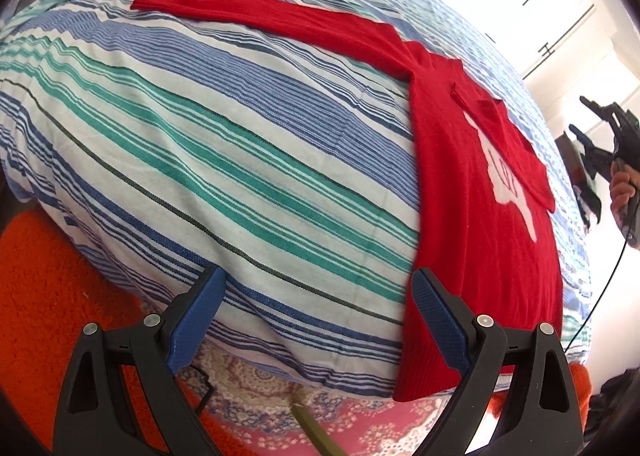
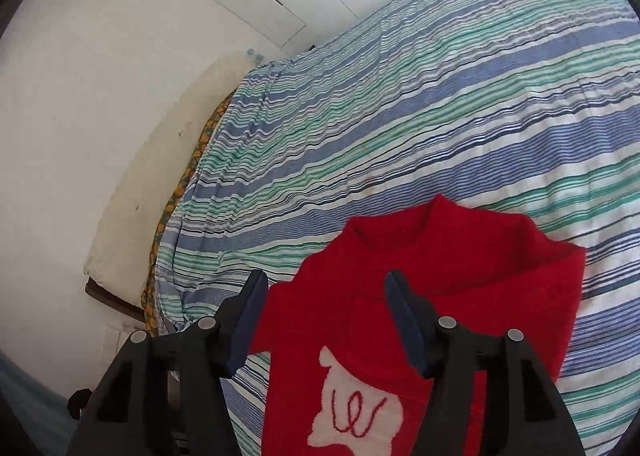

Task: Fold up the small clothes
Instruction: 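Grasp the other sleeve cuff with the right tool and lift it, then fold the gripped sleeve across the sweater body with the right tool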

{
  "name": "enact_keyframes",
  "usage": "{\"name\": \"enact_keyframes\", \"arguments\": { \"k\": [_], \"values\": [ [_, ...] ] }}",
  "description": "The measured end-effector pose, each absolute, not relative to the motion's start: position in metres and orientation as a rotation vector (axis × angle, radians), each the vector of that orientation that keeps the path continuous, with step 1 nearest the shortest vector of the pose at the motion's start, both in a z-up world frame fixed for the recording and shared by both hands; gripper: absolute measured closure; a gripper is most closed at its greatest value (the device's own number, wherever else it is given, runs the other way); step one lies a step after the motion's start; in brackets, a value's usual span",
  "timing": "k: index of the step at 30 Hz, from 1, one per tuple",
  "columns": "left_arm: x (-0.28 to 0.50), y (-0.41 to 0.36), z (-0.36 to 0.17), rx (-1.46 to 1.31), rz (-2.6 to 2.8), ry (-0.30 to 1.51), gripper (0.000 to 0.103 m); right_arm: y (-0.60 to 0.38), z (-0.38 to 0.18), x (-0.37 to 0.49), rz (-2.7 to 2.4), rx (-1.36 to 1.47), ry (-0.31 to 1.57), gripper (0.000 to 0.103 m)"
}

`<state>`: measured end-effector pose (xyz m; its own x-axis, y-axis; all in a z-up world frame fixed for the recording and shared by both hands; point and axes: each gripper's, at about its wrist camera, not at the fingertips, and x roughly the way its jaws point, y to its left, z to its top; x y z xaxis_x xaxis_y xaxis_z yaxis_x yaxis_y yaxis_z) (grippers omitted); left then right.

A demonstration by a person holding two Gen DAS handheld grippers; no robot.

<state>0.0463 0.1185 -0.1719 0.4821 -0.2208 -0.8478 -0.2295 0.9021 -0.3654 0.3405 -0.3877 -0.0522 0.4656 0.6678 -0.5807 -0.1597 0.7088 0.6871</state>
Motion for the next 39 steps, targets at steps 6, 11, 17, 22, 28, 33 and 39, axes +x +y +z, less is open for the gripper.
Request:
{"name": "enact_keyframes", "arguments": {
  "k": [6,11,17,22,28,33,39],
  "values": [
    [0.048,0.113,-0.173,-0.447,0.006,1.089,0.008,-0.441,-0.161,0.321,0.252,0.528,1.294,0.057],
    [0.049,0.114,-0.175,-0.448,0.013,1.093,0.008,-0.478,-0.163,0.299,0.142,0.496,1.218,0.097],
    [0.052,0.108,-0.176,-0.426,0.013,1.101,0.008,-0.445,-0.124,0.295,0.308,0.374,1.127,0.091],
    [0.044,0.113,-0.173,-0.445,0.007,1.082,0.008,-0.411,-0.164,0.297,0.187,0.152,1.319,0.073],
    [0.047,0.122,-0.177,-0.502,0.009,1.087,0.008,-0.286,-0.097,0.285,0.500,-0.178,1.065,0.057],
    [0.043,0.126,-0.174,-0.529,-0.007,1.072,0.008,-0.176,-0.108,0.279,0.731,-0.431,0.940,0.055],
    [0.038,0.147,-0.177,-0.618,0.022,1.061,0.008,-0.139,-0.162,0.310,0.625,-0.582,1.023,0.064]
  ]
}}
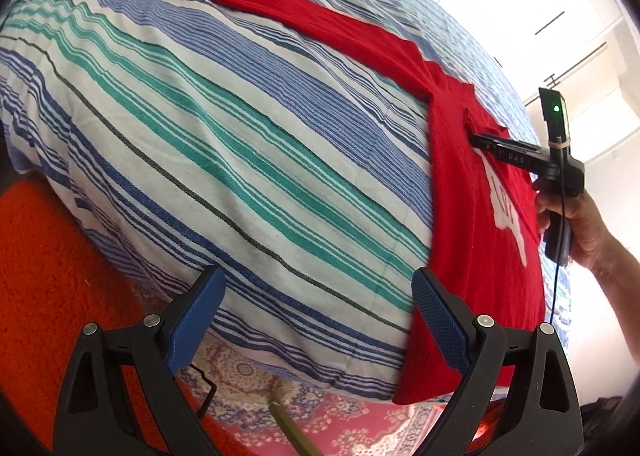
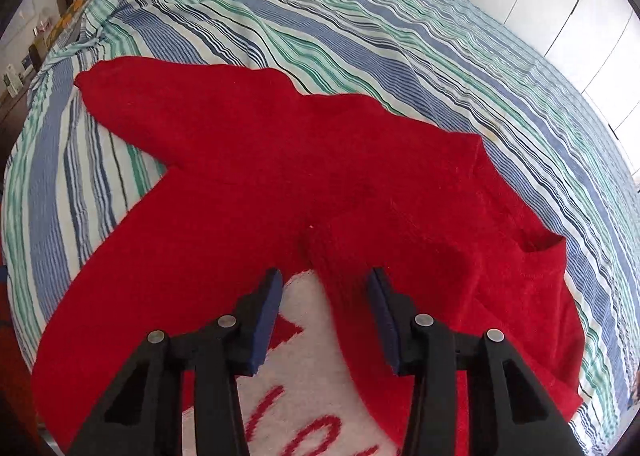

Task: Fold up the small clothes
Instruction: 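Fold the gripped sleeve across the sweater body with the right tool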

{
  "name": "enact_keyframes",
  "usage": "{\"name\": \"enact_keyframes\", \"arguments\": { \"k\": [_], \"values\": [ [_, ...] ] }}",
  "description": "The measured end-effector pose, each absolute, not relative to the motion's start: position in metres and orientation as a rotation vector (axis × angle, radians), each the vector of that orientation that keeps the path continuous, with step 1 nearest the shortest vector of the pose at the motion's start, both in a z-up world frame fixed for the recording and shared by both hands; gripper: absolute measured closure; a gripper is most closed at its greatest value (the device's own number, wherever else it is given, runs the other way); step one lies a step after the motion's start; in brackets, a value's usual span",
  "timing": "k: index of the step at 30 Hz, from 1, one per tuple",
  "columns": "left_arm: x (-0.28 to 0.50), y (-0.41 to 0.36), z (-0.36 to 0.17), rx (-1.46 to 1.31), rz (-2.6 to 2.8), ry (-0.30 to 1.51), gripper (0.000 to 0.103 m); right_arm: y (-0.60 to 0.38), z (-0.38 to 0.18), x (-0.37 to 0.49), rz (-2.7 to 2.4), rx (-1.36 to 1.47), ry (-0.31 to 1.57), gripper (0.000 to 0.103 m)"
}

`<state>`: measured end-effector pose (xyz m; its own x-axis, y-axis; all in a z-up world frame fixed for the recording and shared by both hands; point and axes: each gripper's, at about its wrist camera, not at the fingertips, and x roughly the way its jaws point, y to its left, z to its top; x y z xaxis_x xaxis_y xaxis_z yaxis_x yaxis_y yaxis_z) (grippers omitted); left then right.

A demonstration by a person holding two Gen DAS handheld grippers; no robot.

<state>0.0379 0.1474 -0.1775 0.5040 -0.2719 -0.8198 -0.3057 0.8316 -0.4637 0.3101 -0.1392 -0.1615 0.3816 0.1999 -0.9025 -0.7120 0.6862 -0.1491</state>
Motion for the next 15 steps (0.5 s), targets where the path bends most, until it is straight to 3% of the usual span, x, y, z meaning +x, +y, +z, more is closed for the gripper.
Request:
{"name": "enact_keyframes", "arguments": {
  "k": [2,6,7,9,10,15],
  "values": [
    [0.037,0.154,-0.181,-0.653,0.030,1.063,0.008,-0.146,-0.164,0.320,0.601,-0.539,1.046,0.097],
    [0.040,0.158,-0.184,-0.683,0.037,1.067,0.008,-0.159,-0.142,0.307,0.706,-0.446,1.020,0.097],
    [0.041,0.157,-0.185,-0.680,0.038,1.070,0.008,-0.158,-0.142,0.302,0.740,-0.460,1.032,0.095],
    [0.044,0.155,-0.186,-0.665,0.039,1.078,0.008,-0.155,-0.149,0.295,0.770,-0.485,1.090,0.074],
    [0.044,0.153,-0.186,-0.655,0.040,1.080,0.008,-0.158,-0.149,0.293,0.779,-0.474,1.105,0.050],
    [0.042,0.154,-0.185,-0.654,0.038,1.069,0.008,-0.234,-0.117,0.298,0.750,-0.063,1.038,0.049]
  ]
}}
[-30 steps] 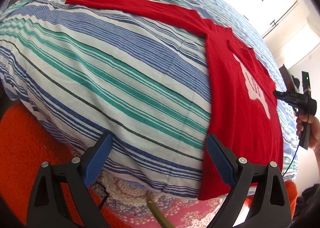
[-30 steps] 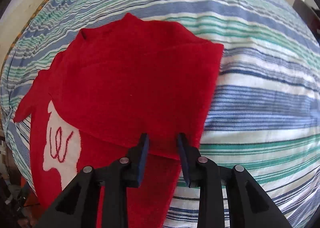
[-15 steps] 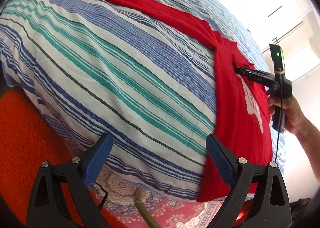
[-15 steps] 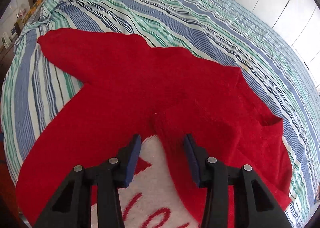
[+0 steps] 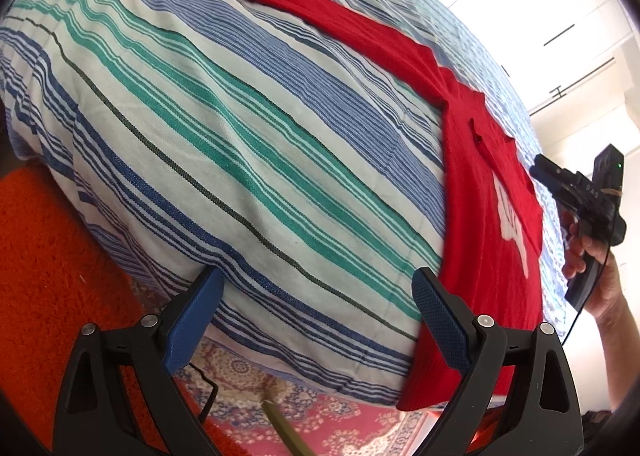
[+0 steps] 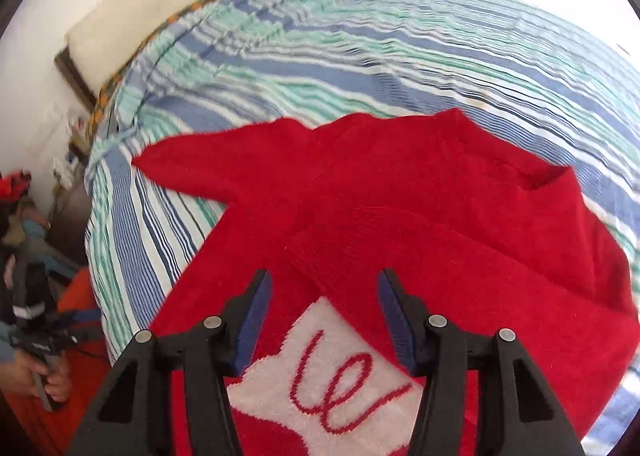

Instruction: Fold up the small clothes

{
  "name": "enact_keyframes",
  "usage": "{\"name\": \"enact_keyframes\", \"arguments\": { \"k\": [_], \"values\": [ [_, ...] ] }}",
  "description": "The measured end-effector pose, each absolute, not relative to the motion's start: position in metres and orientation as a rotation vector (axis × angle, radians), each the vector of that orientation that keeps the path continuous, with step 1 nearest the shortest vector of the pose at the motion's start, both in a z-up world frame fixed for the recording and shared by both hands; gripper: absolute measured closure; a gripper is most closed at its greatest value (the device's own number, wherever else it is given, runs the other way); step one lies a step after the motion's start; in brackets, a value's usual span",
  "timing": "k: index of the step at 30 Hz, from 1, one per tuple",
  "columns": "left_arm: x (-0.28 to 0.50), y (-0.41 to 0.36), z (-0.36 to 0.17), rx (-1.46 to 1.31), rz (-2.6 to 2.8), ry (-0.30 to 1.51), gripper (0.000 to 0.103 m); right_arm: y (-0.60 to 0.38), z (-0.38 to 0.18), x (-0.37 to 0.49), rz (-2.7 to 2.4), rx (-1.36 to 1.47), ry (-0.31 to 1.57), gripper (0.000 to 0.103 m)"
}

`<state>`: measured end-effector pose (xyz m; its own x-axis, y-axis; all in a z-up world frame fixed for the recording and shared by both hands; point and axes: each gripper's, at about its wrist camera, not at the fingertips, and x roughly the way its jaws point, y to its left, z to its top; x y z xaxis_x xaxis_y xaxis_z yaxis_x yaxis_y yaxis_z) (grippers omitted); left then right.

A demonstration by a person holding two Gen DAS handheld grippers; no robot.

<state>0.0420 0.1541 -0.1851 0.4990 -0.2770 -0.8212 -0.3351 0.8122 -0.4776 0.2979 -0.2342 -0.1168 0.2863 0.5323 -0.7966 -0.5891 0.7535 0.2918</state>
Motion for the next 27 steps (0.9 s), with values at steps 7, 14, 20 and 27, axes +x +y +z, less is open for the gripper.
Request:
{"name": "enact_keyframes", "arguments": {
  "k": [7,14,20,27],
  "values": [
    [0.049,0.142,-0.193,-0.592,0.050,1.099,0.005,-0.368,-0.151,0.277,0.389,0.238,1.131,0.049],
    [0.047,0.137,-0.196,-0.557,0.053,1.105,0.005,-0.390,-0.131,0.227,0.326,0.149,1.022,0.045],
    [0.045,0.125,-0.192,-0.467,0.047,1.114,0.005,-0.435,-0.114,0.158,0.102,0.045,0.909,0.036],
    [0.048,0.125,-0.171,-0.451,0.006,1.081,0.005,-0.522,-0.161,0.127,-0.113,0.148,1.050,0.034]
  ]
}}
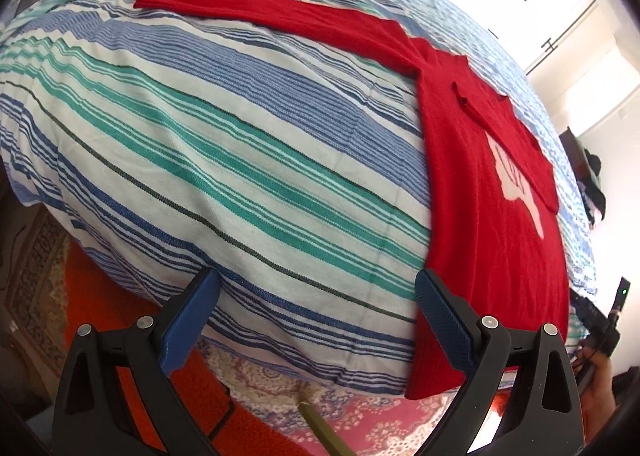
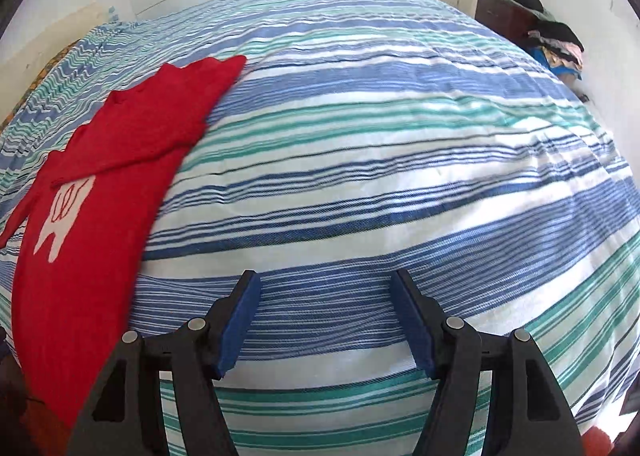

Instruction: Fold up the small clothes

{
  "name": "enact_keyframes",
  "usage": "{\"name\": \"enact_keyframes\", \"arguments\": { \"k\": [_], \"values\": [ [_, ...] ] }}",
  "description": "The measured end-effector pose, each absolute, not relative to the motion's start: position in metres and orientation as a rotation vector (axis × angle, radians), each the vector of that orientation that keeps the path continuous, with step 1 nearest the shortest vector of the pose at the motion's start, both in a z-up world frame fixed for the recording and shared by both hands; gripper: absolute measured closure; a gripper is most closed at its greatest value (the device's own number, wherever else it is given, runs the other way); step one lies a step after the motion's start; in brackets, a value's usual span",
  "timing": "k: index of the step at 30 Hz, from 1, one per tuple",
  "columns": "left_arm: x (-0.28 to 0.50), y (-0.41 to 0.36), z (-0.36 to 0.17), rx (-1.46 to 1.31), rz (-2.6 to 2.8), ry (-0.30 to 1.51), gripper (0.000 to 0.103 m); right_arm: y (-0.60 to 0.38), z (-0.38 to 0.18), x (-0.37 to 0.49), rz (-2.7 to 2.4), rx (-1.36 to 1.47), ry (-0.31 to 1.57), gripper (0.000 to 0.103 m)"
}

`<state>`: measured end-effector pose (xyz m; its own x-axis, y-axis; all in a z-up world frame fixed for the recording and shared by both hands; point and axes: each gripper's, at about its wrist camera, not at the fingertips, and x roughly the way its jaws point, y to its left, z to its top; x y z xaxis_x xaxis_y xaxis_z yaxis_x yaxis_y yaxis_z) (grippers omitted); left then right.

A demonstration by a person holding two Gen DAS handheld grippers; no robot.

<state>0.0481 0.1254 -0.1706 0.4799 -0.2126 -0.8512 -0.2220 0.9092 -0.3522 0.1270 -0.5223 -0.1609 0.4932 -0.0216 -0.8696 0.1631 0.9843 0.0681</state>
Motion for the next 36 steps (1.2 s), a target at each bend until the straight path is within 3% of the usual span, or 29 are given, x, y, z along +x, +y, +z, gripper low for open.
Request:
{"name": "enact_keyframes", "arguments": {
  "k": [5,7,11,16,26,29,31,32,36],
  "values": [
    [0.082,0.160,-0.148,-0.547,0.018,0.984,0.006,-0.529,-0.170,0.127,-0.074,0.200,1.027,0.015],
    [0.104,0.190,-0.140,-0.645,0.041,0.909,0.006,-0.520,-0.172,0.128,-0.081,0.137,1.019,0.012],
    [0.153,0.255,-0.147,-0.810,0.127,0.816,0.007,-0.514,-0.176,0.125,-0.097,0.125,0.985,0.010],
    [0.194,0.313,-0.181,-0.964,0.226,0.812,0.020,-0.513,-0.176,0.127,-0.104,0.117,0.989,0.009],
    [0.214,0.345,-0.200,-1.027,0.277,0.725,0.026,-0.504,-0.182,0.135,-0.129,0.095,0.997,0.001],
    [0.218,0.349,-0.197,-1.002,0.278,0.727,0.046,-0.504,-0.182,0.135,-0.130,0.096,0.995,0.001],
    [0.223,0.353,-0.198,-0.972,0.271,0.764,0.092,-0.505,-0.182,0.135,-0.129,0.097,0.993,0.001],
    [0.225,0.353,-0.198,-0.962,0.271,0.784,0.102,-0.505,-0.183,0.135,-0.129,0.097,0.993,0.001],
    [0.225,0.345,-0.169,-0.929,0.215,0.753,0.100,-0.505,-0.183,0.136,-0.129,0.099,0.990,0.001]
  ]
}}
